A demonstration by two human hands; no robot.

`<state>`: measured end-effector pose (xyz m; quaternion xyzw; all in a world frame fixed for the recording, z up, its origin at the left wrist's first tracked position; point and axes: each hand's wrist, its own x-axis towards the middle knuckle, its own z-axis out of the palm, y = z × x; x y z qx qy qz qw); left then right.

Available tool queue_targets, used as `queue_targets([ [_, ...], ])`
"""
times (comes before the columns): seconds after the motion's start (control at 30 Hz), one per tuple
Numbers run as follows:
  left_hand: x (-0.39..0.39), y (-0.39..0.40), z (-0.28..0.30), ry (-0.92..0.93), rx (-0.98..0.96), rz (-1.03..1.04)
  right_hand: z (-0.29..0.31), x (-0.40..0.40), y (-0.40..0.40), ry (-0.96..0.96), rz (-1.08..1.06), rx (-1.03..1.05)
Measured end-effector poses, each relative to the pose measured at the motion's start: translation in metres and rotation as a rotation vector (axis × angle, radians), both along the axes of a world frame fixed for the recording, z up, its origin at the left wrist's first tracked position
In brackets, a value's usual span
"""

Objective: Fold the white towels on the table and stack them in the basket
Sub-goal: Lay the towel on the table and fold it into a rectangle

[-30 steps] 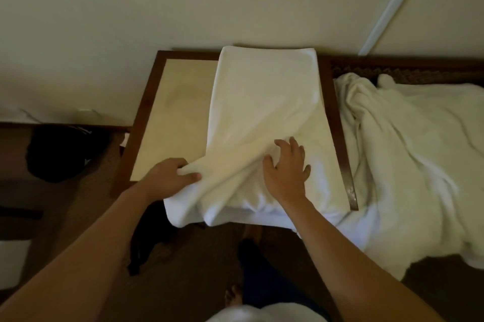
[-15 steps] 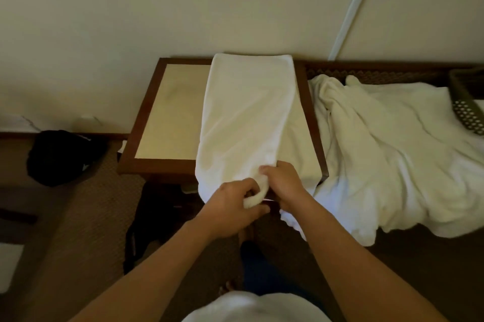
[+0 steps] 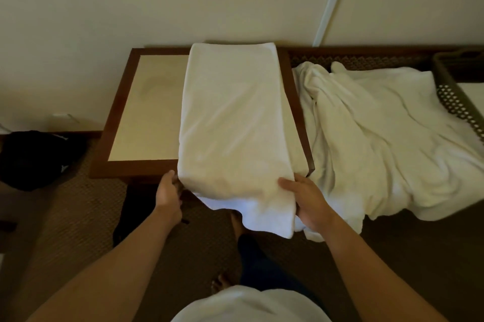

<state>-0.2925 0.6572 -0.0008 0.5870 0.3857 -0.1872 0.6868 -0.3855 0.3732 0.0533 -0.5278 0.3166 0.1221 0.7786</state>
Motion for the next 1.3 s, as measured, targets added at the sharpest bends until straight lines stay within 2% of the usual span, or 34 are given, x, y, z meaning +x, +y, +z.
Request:
queue_targets([
  [0.07, 0.002, 0.005, 0.001, -0.016, -0.064, -0.020, -0.003, 0.000, -0.007, 0.009, 0.005, -0.019],
  [0.2, 0.007, 0.010, 0.009, -0.036, -0.036, -0.023, -0.018, 0.003, -0.020, 0.092, 0.073, -0.225],
  [0.37, 0.010, 0.023, 0.016, 0.007, -0.219, -0.368, -0.019, 0.003, -0.019, -0.009, 0.075, -0.274],
  [0.47, 0.010, 0.026, 0.015, -0.040, -0.153, -0.411, -0.023, -0.006, -0.022, -0.047, 0.041, -0.292],
  [0.53, 0.012, 0.027, 0.008, -0.071, 0.020, -0.380, -0.033, -0.013, -0.026, -0.006, -0.001, -0.405],
  [0.63, 0.011, 0.028, -0.007, -0.053, 0.315, -0.404, -0.056, -0.020, -0.033, 0.122, 0.076, -0.664],
  [0.67, 0.009, 0.025, -0.008, -0.053, 0.338, -0.403, -0.062, -0.020, -0.033, 0.146, 0.095, -0.690],
  [0.8, 0.007, 0.017, -0.008, -0.090, 0.194, -0.233, -0.063, -0.005, -0.024, 0.125, 0.101, -0.700],
  [0.93, 0.004, 0.023, -0.007, -0.148, 0.240, -0.257, -0.060, 0.006, -0.021, 0.027, 0.013, -0.762],
  [1.0, 0.003, 0.024, -0.002, -0.221, 0.387, -0.337, -0.059, 0.004, -0.022, 0.019, -0.074, -0.812],
  [1.1, 0.000, 0.016, 0.001, -0.263, 0.625, -0.383, -0.062, 0.005, -0.020, 0.106, -0.069, -0.869],
  [1.2, -0.002, 0.003, 0.003, -0.167, 0.587, -0.257, -0.065, 0.012, -0.013, 0.141, -0.119, -0.778],
  [1.3, 0.004, 0.004, 0.004, -0.095, 0.356, -0.076, -0.056, 0.017, -0.013, 0.096, -0.133, -0.672],
])
